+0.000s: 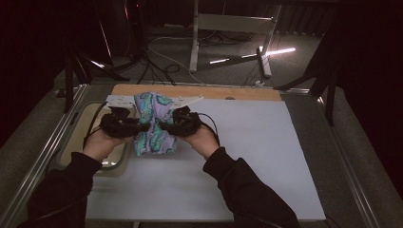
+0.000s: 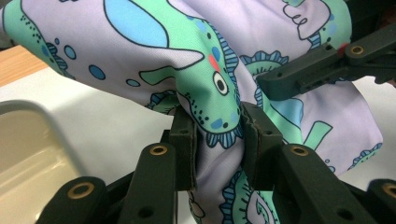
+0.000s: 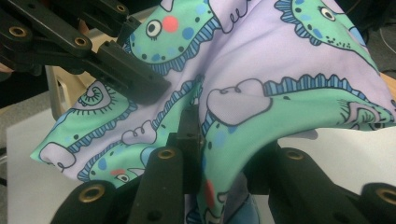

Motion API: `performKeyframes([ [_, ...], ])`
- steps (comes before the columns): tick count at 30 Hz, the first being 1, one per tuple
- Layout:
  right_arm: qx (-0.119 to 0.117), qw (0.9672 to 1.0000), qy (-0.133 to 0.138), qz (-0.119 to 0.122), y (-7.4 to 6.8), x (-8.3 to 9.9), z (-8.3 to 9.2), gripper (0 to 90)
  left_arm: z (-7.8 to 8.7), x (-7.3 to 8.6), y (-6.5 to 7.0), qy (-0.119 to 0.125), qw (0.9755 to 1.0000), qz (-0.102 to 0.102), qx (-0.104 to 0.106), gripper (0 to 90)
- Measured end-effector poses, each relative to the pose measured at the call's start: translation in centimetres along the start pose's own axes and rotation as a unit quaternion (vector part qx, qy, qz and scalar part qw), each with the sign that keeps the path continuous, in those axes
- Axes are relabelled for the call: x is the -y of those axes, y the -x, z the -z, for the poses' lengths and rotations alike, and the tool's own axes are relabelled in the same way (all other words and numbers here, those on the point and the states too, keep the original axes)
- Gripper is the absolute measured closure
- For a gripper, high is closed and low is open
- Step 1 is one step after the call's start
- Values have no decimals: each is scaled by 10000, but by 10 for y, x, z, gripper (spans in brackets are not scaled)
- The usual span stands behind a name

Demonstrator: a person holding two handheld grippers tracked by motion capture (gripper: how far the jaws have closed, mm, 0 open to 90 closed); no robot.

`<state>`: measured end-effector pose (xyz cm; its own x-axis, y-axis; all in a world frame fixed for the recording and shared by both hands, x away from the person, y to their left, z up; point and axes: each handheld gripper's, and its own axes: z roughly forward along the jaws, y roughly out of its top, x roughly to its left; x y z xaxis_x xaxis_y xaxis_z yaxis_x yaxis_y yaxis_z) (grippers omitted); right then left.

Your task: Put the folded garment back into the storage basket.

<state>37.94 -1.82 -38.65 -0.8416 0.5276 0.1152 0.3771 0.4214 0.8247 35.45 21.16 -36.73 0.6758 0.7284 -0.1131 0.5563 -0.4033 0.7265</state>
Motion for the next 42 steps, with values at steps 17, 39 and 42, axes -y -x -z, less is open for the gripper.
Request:
performKeyframes([
  [17,-235,9995,32,205,-30,-30,-37,728,40,20,-28,-16,9995,103,-282,692],
  [39,-378,9981,-69,485,-71,-59,-91,728,83,57,-68,0,9976,425,-542,692],
  [42,-387,9980,-68,489,-76,-62,-98,728,87,63,-73,13,9969,528,-575,692],
])
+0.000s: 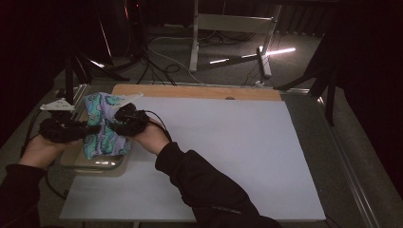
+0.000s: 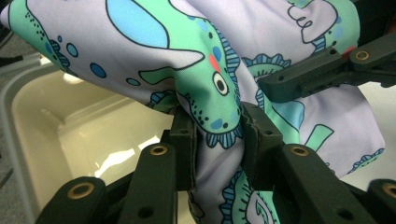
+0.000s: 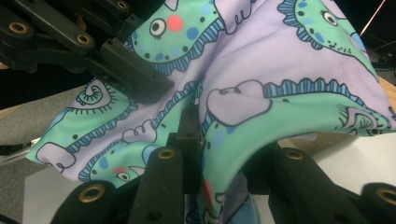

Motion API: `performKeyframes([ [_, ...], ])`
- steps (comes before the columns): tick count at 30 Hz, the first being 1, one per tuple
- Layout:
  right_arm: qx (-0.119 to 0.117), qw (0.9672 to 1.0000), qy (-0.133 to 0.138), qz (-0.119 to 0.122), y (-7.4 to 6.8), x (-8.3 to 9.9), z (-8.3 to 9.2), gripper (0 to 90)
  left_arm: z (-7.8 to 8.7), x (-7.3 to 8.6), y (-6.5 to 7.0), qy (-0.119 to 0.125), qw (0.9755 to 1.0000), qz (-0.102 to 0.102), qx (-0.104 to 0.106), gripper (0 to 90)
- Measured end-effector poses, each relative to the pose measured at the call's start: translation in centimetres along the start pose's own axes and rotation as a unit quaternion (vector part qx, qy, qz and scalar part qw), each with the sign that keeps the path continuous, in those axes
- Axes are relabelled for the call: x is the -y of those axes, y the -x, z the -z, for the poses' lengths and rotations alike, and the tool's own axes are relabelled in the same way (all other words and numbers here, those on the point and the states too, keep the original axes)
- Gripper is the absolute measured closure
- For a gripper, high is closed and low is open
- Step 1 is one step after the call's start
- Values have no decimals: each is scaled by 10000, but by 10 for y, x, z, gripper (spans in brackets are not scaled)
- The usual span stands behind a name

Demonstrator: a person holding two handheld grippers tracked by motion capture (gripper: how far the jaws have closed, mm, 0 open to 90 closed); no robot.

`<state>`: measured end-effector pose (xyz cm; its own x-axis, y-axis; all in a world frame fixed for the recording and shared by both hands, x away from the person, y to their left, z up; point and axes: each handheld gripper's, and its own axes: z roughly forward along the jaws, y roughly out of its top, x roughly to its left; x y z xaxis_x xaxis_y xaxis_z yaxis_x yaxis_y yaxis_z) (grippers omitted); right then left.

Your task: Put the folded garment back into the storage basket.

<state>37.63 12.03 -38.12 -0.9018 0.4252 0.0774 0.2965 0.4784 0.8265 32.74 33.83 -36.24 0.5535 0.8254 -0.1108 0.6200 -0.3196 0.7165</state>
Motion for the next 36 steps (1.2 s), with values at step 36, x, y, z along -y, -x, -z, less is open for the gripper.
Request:
performKeyframes([
  [36,408,9984,-289,-275,-14,25,-76,710,-36,32,-36,-710,9962,-35,-499,690],
])
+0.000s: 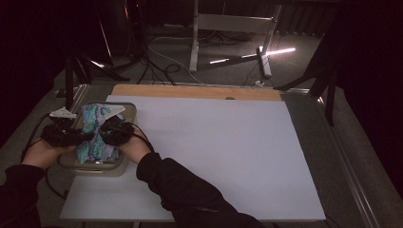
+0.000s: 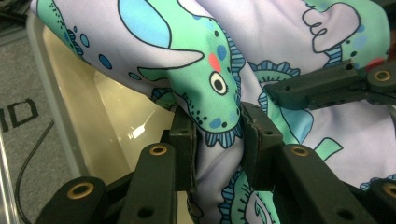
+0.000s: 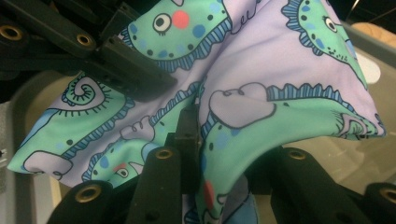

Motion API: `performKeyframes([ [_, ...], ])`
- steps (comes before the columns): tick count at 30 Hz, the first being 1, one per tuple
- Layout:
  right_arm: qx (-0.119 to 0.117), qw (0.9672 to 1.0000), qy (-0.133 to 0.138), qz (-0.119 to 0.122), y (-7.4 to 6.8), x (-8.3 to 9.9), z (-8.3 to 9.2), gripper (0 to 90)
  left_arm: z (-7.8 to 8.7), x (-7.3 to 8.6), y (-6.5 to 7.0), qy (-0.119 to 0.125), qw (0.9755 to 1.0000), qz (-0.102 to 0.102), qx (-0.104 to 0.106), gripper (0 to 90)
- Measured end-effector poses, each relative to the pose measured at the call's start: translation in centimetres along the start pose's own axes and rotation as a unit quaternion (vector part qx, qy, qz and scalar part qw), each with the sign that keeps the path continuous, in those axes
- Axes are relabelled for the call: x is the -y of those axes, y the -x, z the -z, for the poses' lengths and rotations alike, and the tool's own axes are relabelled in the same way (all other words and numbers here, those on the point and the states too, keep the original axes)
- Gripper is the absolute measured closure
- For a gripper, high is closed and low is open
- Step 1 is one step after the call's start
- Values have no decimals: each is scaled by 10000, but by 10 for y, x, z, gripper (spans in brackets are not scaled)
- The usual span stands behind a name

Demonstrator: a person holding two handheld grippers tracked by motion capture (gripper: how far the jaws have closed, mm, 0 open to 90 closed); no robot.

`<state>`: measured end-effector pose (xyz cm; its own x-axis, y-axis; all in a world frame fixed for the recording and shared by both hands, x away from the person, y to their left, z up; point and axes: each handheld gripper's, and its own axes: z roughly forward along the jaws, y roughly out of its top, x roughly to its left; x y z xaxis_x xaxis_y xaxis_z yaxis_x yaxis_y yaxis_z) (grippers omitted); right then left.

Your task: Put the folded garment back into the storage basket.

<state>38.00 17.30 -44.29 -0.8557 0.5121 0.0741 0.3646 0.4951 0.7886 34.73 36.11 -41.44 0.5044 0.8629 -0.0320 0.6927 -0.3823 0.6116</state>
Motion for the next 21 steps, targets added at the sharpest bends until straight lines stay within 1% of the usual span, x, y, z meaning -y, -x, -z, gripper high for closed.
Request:
performKeyframes([
  [2,40,10000,-48,33,0,2,-2,698,-3,1,0,-18,10000,-39,19,690],
  [3,51,9999,-80,51,0,2,-2,679,-5,1,1,-33,10000,-27,-3,690],
  [4,58,9999,-76,85,0,3,-2,647,-6,1,0,-36,10000,-24,19,689],
  [5,51,9999,-66,142,1,4,-2,604,-8,1,0,-47,10000,-2,15,689],
  [6,55,9998,-88,144,1,5,-2,553,-10,1,-1,-77,10000,0,-17,689],
  [8,60,9998,-151,126,2,6,-2,471,-16,1,-1,-143,9999,-26,-65,687],
  [9,89,9998,-184,50,3,7,-1,406,-19,1,0,-163,9998,-63,-68,686],
  [10,45,9999,-159,0,4,7,0,352,-21,1,1,-161,9998,-90,-69,682],
  [11,28,9999,-152,-35,4,7,1,322,-25,2,2,-167,9998,-113,-60,677],
  [12,65,9999,-112,-3,4,8,2,279,-27,2,2,-189,9997,-140,-36,674],
  [14,22,10000,-54,-45,6,8,4,198,-30,2,2,-157,9996,-218,-102,655],
  [15,-9,10000,-46,-20,7,8,6,140,-31,2,1,-126,9996,-214,-158,627],
  [16,-42,10000,15,-15,8,8,8,139,-30,2,0,-28,9997,-138,-197,590],
  [17,-42,9999,103,-65,9,7,12,134,-29,1,-1,59,9998,-28,-210,548],
  [18,-60,9998,201,-76,10,7,15,133,-27,-1,-1,120,9996,54,-240,478],
  [19,3,9997,258,-53,11,6,18,122,-24,-3,-1,172,9994,106,-293,452],
  [21,-47,9993,371,8,15,5,25,108,-20,-6,1,191,9990,148,-363,374],
])
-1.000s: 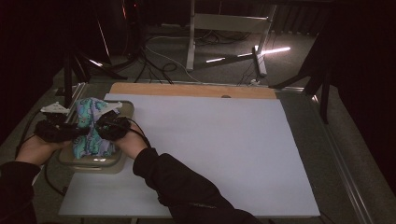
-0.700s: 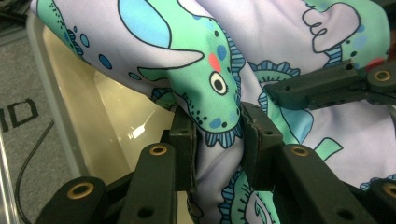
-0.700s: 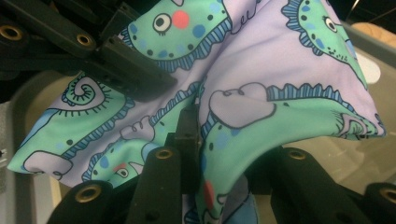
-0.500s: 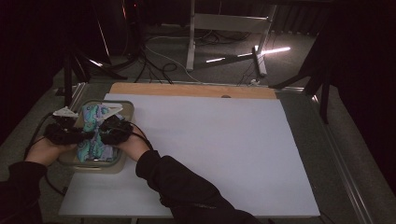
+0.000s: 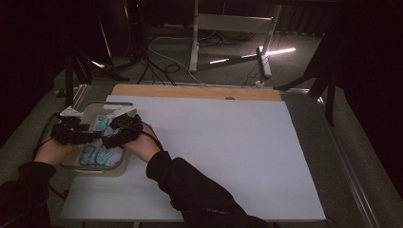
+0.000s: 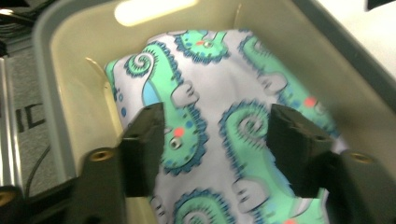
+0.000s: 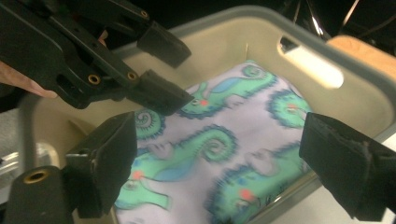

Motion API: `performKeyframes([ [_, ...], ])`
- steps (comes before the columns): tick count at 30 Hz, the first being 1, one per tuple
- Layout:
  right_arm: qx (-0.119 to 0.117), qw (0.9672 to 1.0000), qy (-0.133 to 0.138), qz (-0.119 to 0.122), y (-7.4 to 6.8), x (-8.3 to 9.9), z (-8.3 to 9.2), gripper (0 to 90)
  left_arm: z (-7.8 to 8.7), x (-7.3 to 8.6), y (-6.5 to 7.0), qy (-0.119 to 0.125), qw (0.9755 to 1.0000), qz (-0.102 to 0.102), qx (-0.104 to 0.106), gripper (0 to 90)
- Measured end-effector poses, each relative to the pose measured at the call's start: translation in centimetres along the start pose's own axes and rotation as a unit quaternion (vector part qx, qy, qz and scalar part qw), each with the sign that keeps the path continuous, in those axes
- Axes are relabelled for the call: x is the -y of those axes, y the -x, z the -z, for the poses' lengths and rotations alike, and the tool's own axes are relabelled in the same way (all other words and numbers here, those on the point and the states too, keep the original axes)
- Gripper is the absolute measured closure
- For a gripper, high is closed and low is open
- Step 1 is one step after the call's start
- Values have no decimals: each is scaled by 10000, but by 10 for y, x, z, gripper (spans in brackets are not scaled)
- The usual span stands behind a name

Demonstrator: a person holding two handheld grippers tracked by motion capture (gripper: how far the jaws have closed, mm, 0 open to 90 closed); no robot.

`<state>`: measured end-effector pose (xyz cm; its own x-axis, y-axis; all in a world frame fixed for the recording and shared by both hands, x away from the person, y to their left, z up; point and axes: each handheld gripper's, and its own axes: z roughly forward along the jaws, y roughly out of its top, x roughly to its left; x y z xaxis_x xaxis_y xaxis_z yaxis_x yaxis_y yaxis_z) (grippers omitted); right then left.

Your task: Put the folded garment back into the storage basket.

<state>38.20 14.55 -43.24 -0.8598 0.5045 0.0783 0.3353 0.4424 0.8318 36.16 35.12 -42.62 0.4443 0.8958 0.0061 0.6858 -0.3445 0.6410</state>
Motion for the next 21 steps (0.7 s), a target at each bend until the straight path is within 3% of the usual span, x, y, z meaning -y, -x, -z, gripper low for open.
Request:
performKeyframes([
  [7,-61,9993,359,98,12,-2,25,99,8,-10,12,219,9997,107,-36,214],
  [13,-132,9986,369,357,20,0,42,97,8,-18,24,220,9996,160,14,124],
  [19,-194,9985,352,382,26,7,52,95,10,-29,37,322,9992,161,156,78],
  [21,-207,9983,343,429,30,13,59,92,10,-31,41,343,9989,146,289,28],
])
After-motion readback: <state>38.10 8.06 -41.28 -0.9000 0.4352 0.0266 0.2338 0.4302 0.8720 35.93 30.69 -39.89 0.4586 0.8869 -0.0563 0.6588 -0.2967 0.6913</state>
